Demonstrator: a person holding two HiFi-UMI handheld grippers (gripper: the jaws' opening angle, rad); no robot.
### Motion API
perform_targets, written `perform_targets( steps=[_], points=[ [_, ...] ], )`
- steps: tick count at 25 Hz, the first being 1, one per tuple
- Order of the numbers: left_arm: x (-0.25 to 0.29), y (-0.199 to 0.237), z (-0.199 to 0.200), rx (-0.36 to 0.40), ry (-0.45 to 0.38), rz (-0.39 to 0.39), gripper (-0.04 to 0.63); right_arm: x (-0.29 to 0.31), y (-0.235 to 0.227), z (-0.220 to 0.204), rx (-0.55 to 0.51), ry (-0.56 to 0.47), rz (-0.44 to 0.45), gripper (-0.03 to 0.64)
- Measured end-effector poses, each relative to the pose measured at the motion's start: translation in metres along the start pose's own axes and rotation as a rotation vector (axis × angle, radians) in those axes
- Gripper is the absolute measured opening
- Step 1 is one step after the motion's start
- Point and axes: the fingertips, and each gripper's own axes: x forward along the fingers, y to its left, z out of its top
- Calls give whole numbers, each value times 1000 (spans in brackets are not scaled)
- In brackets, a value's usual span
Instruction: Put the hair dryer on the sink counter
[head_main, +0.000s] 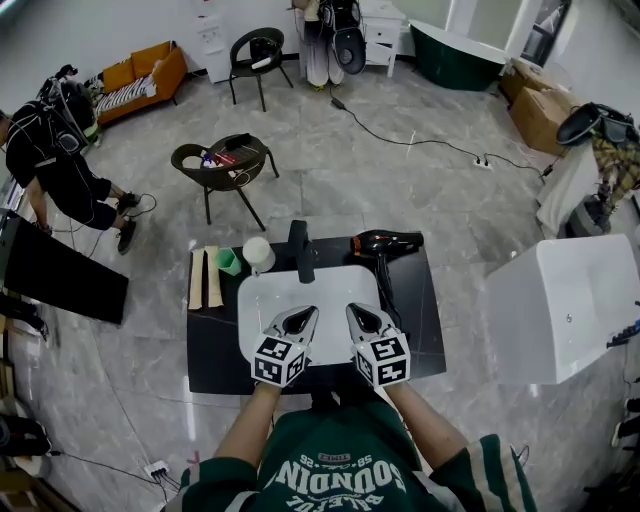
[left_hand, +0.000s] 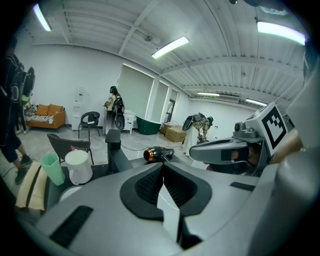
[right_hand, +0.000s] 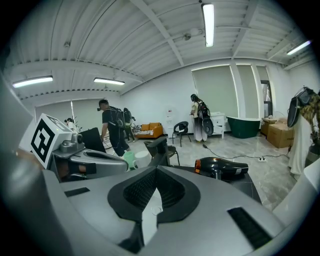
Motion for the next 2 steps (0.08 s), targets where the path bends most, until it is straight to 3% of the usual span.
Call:
perform_targets(
  steps=[2],
  points=[
    [1, 2, 0, -2, 3, 1, 12, 2, 0, 1, 2, 3, 2, 41]
  ],
)
